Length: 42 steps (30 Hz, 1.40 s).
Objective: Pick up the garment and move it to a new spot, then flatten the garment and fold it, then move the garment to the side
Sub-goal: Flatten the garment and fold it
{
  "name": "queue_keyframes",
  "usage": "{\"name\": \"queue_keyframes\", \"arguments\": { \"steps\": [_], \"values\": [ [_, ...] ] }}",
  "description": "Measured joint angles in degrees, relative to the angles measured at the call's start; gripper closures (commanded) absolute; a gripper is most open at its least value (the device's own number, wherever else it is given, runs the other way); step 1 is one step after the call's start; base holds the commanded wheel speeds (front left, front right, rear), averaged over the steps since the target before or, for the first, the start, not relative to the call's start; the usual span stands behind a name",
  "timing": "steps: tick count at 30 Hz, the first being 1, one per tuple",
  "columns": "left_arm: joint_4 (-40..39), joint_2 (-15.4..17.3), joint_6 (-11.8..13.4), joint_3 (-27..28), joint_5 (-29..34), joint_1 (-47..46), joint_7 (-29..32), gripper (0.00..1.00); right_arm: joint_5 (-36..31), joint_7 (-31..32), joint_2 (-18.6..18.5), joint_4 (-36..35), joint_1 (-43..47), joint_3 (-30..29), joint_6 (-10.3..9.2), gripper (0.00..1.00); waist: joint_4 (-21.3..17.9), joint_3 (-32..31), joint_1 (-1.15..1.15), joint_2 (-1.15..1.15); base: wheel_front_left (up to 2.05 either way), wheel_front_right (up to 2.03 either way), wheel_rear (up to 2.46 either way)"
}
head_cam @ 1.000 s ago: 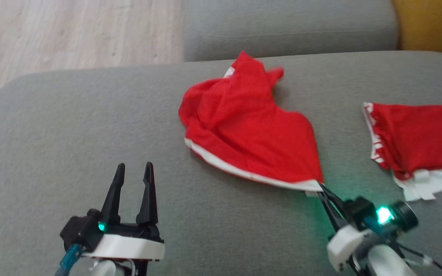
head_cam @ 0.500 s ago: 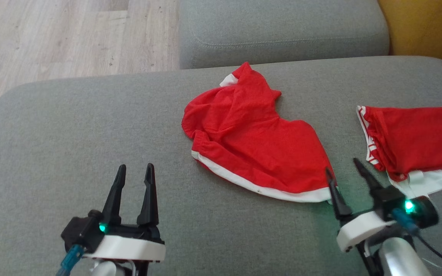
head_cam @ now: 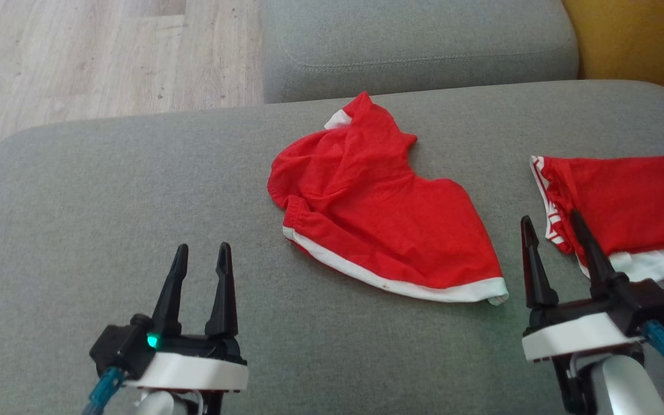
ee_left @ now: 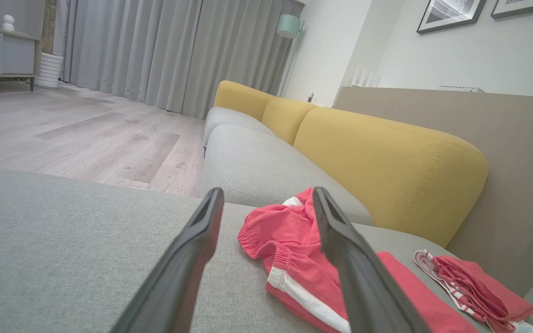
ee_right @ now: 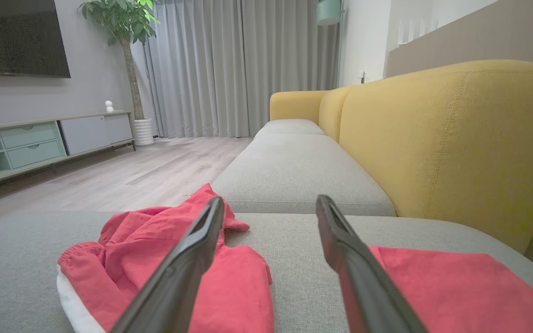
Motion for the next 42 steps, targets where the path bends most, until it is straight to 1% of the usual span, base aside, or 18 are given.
{"name": "queue_keyframes", "arguments": {
  "steps": [10, 13, 17, 19, 20, 25, 26, 33, 38, 42],
  "values": [
    [-0.4, 0.0, -0.3, -0.2, 0.1, 0.0, 0.0, 0.00, 1.2, -0.2, 0.1, -1.9, 1.1, -0.2, 0.00, 0.00, -0.3, 1.1, 0.00, 0.00, 0.00, 0.00, 0.00],
    [1.3, 0.1, -0.5, -1.9, 1.1, -0.4, 0.0, 0.00, 1.2, -0.2, 0.1, -1.9, 1.1, -0.1, 0.00, 0.00, -0.5, 2.2, 0.00, 0.00, 0.00, 0.00, 0.00],
    [8.3, 0.2, -1.0, -5.6, 3.6, -3.6, 0.0, 0.00, 1.2, -0.2, 0.1, -2.0, 0.5, 0.8, 0.00, 0.00, -1.2, 4.1, 0.00, 0.00, 0.00, 0.00, 0.00],
    [12.7, 1.2, -1.0, -7.2, 5.4, -7.1, 1.4, 0.00, 1.2, -0.2, 0.1, -2.1, 0.3, 1.4, 0.00, 0.00, -1.8, 5.2, 0.00, 0.00, 0.00, 0.00, 0.00],
    [14.6, 1.5, -1.4, -7.4, 5.6, -9.1, 2.2, 0.00, 1.2, -0.2, 0.1, -2.1, 0.2, 1.5, 0.00, 0.00, -2.1, 5.8, 0.00, 0.00, 0.00, 0.00, 0.00],
    [23.0, 2.5, -1.5, -9.0, 5.5, -18.5, 5.0, 0.00, 1.2, -0.2, 0.1, -2.1, -1.3, 1.8, 0.00, 0.00, -4.1, 8.4, 0.01, 0.00, 0.00, 0.00, 0.00],
    [23.0, 2.5, -1.5, -9.0, 5.5, -18.5, 5.0, 0.00, 1.2, -0.2, 0.1, -2.1, -1.3, 1.8, 0.00, 0.00, -4.1, 8.4, 0.01, 0.00, 0.00, 0.00, 0.00],
    [32.5, 4.2, -1.9, -11.6, 5.9, -25.0, 6.1, 0.00, 1.2, -0.2, 0.1, -2.2, -2.9, 2.0, 0.00, 0.00, -6.8, 11.0, 0.01, 0.00, 0.00, 0.00, 0.00],
    [36.2, 4.3, -1.9, -13.4, 5.1, -27.6, 5.1, 0.00, 1.2, -0.2, 0.1, -2.1, -3.1, 2.2, 0.00, 0.00, -7.9, 11.4, 0.01, 0.00, 0.00, 0.00, 0.00],
    [37.9, 4.4, -1.9, -16.6, 2.9, -28.8, 4.8, 0.00, 1.2, -0.2, 0.1, -2.1, -3.1, 2.6, 0.00, 0.00, -8.5, 11.4, 0.00, 0.00, 0.00, 0.00, 0.00]
  ]
}}
